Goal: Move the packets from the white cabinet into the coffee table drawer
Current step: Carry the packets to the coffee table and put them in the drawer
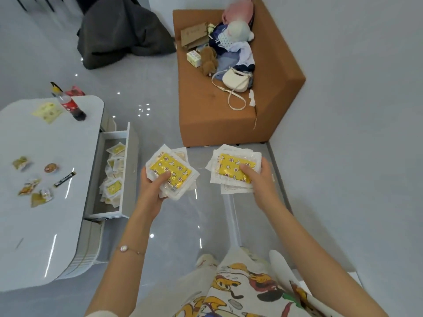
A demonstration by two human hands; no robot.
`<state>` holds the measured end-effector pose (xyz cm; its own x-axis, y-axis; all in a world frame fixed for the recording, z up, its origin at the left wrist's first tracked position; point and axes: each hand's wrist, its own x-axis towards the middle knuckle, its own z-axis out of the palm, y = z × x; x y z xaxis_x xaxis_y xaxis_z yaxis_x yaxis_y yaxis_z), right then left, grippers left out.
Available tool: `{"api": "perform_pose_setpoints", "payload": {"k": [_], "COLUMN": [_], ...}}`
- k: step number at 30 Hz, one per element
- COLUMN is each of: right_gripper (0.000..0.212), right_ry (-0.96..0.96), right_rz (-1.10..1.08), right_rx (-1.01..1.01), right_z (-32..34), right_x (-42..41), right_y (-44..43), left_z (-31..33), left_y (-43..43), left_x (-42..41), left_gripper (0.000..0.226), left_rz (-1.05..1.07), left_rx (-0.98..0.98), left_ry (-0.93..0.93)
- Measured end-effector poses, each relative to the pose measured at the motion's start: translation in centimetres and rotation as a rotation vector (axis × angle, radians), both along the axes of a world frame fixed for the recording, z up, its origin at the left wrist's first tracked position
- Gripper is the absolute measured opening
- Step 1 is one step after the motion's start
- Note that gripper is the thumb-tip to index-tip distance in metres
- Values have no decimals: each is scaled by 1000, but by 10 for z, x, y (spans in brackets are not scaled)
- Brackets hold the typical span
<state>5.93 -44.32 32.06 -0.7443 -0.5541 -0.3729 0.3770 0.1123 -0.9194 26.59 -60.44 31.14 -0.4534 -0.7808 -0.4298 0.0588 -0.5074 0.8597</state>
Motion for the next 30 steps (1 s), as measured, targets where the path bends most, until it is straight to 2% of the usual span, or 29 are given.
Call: {"api": "perform_pose_setpoints", "payload": {"k": [7, 12, 20, 30], "right_gripper": [40, 37, 36, 43], "right_ry": [-24, -1, -21, -81], "right_rz": [152, 291, 528, 803], "right_rx": [-8, 10, 15, 87], "right_z": [-6, -13, -16, -28], "right_x": [-32, -71, -119, -100], "right_y": [-86, -145, -244, -390], "left_z": [-8, -13, -22, -54], "left_y": [-45, -74, -106, -150], "left_x": [-7, -32, -57, -21], "left_gripper": [38, 38, 52, 57], "left_rz": [182, 336, 606, 937], "left_rx": [52, 101, 148, 194], "left_ry": [44, 78, 95, 106]}}
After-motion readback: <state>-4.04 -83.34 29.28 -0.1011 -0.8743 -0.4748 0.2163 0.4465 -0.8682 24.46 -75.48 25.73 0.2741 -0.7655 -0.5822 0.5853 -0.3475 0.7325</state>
